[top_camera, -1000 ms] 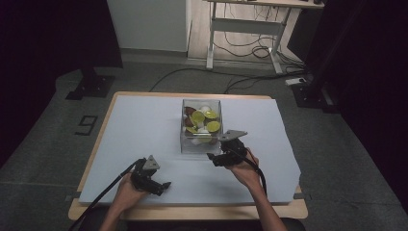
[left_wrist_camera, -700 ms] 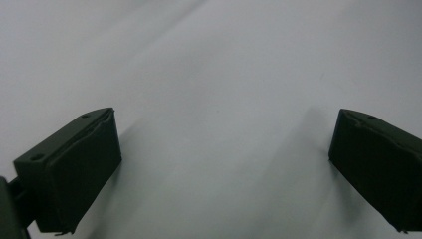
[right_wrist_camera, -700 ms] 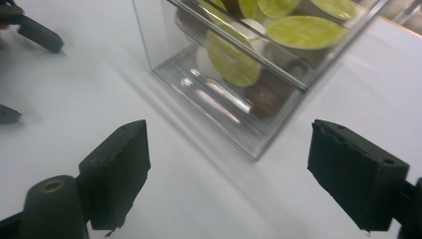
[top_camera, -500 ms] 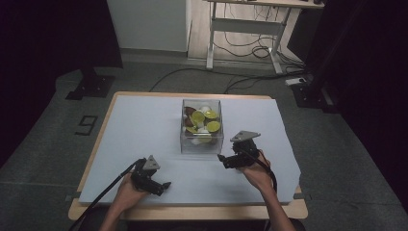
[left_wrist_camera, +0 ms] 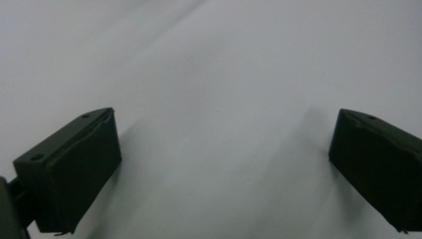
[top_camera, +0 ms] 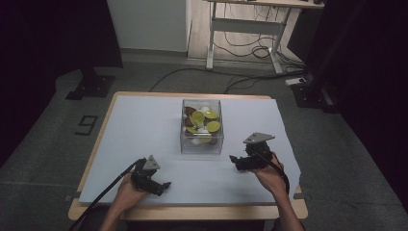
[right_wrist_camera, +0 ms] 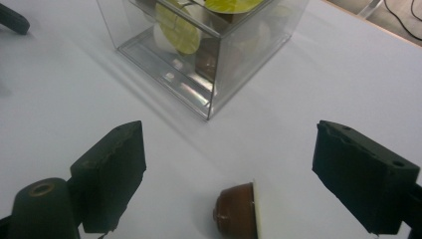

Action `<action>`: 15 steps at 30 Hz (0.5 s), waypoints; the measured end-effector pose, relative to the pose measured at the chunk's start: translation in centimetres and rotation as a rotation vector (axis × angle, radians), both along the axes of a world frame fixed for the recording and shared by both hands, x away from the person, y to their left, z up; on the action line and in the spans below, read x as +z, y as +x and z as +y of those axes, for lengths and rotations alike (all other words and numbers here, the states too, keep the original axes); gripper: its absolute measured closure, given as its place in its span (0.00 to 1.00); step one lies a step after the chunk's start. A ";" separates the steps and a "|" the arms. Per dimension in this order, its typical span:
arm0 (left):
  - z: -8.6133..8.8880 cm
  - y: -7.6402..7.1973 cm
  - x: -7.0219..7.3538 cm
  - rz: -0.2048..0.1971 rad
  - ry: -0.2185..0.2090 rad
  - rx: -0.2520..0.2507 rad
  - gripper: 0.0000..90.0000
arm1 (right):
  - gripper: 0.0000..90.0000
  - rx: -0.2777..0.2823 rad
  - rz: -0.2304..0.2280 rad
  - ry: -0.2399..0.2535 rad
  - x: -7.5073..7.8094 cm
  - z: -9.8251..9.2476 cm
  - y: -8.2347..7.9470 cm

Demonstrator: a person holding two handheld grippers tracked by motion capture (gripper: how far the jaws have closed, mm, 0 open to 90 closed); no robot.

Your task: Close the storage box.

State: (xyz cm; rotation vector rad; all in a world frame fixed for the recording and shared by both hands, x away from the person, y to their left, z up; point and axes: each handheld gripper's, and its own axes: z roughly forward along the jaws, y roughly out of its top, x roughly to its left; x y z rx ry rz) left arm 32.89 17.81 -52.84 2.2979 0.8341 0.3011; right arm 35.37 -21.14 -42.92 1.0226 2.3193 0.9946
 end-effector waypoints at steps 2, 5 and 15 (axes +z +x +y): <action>0.0 0.0 0.0 0.000 0.000 0.000 0.00 | 0.14 -0.008 -0.003 0.002 0.1 -0.4 -0.1; 0.0 0.0 0.0 0.000 0.000 0.000 0.00 | 0.14 -0.022 -0.007 0.007 0.0 -1.0 -0.3; 0.0 0.0 0.0 0.000 0.000 0.001 0.00 | 0.12 -0.069 0.001 0.004 -1.6 -3.2 -0.5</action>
